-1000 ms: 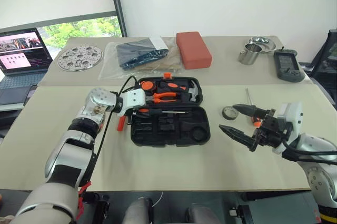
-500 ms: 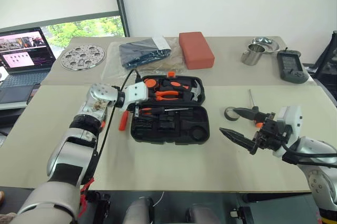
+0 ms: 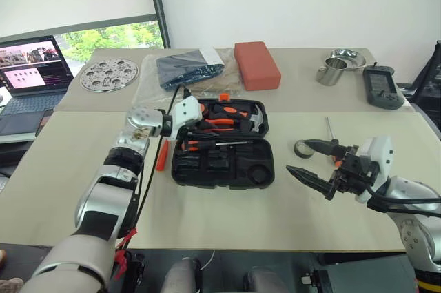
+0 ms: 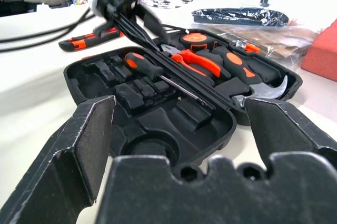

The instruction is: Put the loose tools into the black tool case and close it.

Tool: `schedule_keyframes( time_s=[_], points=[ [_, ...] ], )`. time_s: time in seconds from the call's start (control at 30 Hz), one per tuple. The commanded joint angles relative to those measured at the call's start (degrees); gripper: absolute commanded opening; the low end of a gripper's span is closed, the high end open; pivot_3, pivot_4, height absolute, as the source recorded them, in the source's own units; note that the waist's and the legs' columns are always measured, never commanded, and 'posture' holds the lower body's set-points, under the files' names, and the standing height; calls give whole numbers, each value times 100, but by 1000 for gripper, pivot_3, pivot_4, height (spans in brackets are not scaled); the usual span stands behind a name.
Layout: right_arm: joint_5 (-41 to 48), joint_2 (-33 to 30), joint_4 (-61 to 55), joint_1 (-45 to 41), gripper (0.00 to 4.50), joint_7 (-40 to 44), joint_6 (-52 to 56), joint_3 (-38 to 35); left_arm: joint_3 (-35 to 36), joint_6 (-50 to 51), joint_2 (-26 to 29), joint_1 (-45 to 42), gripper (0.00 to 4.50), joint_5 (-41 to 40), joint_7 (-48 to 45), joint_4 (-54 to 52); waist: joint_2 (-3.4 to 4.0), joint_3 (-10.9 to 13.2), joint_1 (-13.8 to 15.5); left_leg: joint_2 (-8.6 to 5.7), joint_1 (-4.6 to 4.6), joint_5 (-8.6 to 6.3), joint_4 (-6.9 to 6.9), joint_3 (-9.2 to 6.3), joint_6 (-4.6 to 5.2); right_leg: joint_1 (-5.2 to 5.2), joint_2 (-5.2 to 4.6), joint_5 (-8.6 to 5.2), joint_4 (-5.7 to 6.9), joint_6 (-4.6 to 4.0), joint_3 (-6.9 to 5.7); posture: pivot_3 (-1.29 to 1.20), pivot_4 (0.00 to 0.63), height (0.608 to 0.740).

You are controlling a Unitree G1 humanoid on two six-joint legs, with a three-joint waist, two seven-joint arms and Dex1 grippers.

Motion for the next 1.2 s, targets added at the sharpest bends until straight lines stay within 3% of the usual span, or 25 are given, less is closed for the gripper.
schedule_keyframes(
  time_s=[0.03,0.6,1.2],
  points=[
    [39,21,-156,12,4500,21,-150,-109,66,-127,-60,-144,31,21,104,295,0,0,-6,0,0,0,0,0,0,0,0,0,0,0,0,0,150,740],
    [13,22,-218,142,4500,-42,-208,-179,-265,-547,-270,-336,31,812,690,1331,1,-1,20,-2,4,1,4,-1,-1,3,1,0,7,0,0,0,150,740],
    [14,-34,-266,229,4500,-38,-179,-242,-632,-684,-381,-43,31,1365,1117,1548,6,-16,23,-4,19,1,26,-8,-2,8,0,0,45,0,4,0,150,740]
  ],
)
